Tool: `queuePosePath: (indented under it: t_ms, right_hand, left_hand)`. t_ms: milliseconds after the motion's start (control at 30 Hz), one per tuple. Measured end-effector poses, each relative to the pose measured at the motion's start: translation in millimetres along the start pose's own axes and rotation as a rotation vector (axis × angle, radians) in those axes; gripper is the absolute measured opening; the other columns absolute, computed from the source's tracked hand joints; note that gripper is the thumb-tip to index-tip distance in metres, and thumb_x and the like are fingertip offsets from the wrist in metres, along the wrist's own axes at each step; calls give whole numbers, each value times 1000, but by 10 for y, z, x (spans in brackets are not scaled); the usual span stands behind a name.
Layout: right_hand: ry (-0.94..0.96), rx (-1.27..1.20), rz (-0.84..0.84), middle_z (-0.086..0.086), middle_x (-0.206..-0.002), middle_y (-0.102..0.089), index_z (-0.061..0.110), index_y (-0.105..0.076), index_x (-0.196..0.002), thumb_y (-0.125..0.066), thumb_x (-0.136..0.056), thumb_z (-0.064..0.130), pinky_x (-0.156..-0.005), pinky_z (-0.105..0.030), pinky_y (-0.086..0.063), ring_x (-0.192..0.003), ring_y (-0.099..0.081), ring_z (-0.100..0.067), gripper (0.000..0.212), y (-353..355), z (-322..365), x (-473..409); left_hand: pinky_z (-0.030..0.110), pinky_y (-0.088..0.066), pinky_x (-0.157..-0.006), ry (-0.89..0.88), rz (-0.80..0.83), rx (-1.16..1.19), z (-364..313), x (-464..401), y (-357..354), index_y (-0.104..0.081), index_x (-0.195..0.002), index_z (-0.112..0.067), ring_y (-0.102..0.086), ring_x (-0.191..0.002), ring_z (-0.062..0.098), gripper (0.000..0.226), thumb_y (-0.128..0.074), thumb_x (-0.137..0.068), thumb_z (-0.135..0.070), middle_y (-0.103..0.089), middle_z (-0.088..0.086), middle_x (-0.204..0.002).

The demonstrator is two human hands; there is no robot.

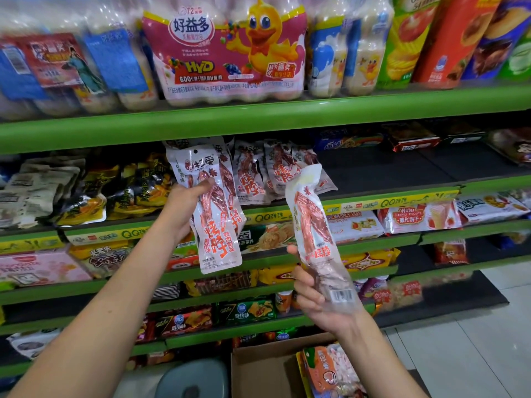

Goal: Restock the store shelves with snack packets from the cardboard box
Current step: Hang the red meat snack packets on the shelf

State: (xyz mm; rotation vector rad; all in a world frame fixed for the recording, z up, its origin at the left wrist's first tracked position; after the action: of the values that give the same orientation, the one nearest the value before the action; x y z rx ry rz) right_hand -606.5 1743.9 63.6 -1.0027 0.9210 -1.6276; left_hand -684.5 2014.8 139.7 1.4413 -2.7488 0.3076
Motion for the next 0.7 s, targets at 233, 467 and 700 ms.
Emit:
queuePosePath:
  t_ms: [233, 467, 700]
  right_hand:
    - [217, 665, -268, -11, -103, -76, 21, -57, -128, -94, -56, 6, -68, -34, -59, -85, -74, -27, 82, -34, 205, -12]
    - [332, 709, -410, -4, -96, -78, 23, -58, -124, -79, -65, 2, -79, -43, -60, -92, -74, -26, 67, -136, 286, 29]
    - [395, 813, -453, 9, -104, -76, 32, -60, -123, -68, -88, -2, -81, -33, -58, -97, -73, -15, 49, -179, 666, -51]
  left_hand:
    - [13, -54, -55, -16, -19, -34, 24, -57, 24, -62, -104, -16, -74, -75, 2, 16, -72, -92, -21, -78, -13, -82]
    - [8, -46, -51, 1, -39, -58, 64, -128, 53, -53, -94, -24, -62, -57, -16, 23, -75, -89, -27, -71, -20, -72]
    - [7, -49, -50, -19, -19, -44, 85, -170, 78, -57, -105, -18, -70, -68, -10, 26, -76, -89, -24, -75, -15, -82]
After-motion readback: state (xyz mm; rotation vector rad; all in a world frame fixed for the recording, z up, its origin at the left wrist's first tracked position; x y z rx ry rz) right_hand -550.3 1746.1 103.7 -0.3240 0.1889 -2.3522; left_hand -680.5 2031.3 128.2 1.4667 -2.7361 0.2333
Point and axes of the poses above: each hand's wrist, its own x-axis away from the middle knuckle, its own y-axis out of the back of the hand, z = x × y, the point moved 5 cm from there along -x, towards the middle knuckle
